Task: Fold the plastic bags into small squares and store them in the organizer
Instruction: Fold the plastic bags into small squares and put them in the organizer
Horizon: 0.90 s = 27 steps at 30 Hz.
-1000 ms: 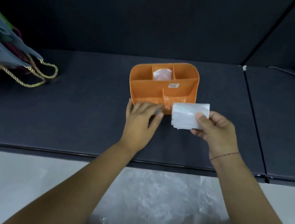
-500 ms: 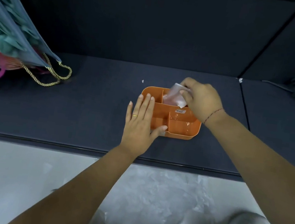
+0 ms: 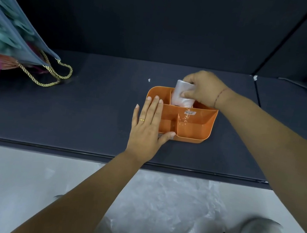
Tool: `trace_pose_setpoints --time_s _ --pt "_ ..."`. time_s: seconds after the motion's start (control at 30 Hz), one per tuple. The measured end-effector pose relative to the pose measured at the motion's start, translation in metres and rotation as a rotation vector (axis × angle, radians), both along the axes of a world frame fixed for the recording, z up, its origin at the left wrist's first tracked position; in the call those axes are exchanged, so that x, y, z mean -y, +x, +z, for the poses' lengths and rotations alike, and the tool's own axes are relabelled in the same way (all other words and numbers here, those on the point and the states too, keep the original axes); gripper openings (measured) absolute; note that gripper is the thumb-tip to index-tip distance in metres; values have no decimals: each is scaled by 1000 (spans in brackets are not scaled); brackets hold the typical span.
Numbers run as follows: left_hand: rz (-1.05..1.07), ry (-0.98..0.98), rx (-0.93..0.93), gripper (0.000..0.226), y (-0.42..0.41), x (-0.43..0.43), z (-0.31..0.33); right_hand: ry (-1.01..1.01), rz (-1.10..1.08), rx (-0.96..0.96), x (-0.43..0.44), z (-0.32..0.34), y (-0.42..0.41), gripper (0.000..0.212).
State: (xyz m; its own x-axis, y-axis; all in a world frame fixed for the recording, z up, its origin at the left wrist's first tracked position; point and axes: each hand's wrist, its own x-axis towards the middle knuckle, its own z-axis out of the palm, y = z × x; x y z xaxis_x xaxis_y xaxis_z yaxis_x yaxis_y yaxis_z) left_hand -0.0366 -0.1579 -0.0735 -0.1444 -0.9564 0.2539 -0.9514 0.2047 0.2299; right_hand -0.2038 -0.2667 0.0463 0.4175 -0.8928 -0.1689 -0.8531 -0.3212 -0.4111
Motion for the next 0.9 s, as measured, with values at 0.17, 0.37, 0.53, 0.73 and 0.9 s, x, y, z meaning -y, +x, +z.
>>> trace_pose_setpoints --time_s 0.17,0.37,0.53,0.73,0.9 --pt "2 0 -3 92 -1 0 0 -106 84 -208 -1 -16 15 20" --pt "0 12 29 91 -1 0 -1 -59 -48 49 0 -2 1 18" --pt "4 18 45 91 -2 -1 -1 -185 -35 -99 -2 -17 1 4" --pt "1 21 55 93 -2 0 -1 -211 -101 -161 -4 -27 7 18" --pt "9 22 63 92 -4 0 -2 -263 -171 -212 -1 -34 7 12"
